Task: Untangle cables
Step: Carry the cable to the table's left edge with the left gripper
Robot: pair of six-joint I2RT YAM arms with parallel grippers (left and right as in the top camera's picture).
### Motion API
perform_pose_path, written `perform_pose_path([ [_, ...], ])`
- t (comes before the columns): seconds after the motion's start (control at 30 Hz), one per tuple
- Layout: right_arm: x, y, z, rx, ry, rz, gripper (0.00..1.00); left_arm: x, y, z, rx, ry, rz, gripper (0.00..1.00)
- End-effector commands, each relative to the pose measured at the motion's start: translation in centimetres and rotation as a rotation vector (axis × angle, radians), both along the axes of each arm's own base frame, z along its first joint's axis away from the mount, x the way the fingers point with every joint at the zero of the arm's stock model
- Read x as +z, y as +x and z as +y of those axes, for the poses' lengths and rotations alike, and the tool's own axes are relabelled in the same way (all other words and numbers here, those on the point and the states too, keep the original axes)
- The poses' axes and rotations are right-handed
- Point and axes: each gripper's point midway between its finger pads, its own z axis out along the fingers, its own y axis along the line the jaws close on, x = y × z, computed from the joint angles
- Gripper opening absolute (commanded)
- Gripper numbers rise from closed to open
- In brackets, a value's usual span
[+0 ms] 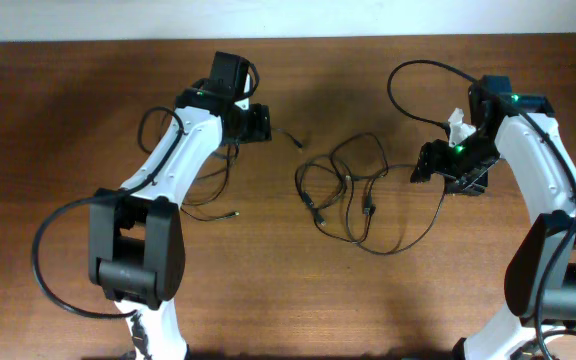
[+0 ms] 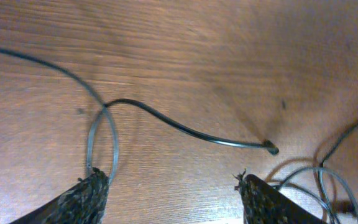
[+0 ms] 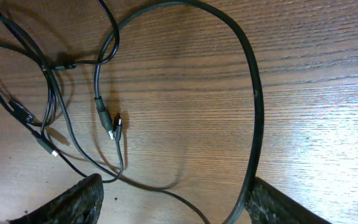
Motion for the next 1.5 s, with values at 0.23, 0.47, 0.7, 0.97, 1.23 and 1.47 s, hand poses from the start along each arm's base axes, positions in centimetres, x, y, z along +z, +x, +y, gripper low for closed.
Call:
perform_pose_path([
  [0.23, -0.1, 0.1, -0.1, -0.004, -0.005, -0.002, 0.74, -0.4, 3.7, 3.0, 0.260, 0.063, -0.111, 0.93],
  [0.47, -0.1, 0.1, -0.1, -0.005, -0.005, -0.001, 0.74, -7.3, 2.4, 2.2, 0.229, 0.081, 0.037, 0.83],
  [0.7, -0.1, 0.0, -0.1, -0.005, -0.005, 0.002, 0.74, -8.0, 0.7, 2.6, 0.224, 0.113, 0.110, 0.39],
  [0.97, -0.1, 0.0, -0.1, -0.005, -0.005, 0.003, 0.74, 4.7, 1.5, 5.0, 0.108, 0.141, -0.056, 0.00],
  [1.23, -0.1, 0.0, -0.1, -0.005, -0.005, 0.002, 0.74, 30.0, -8.0, 17.6, 0.185, 0.416, -0.573, 0.00],
  [1.47, -0.1, 0.0, -0.1, -0.005, -0.004, 0.002, 0.74, 18.8, -16.9, 40.6, 1.063, 0.314, -0.175, 0.00],
])
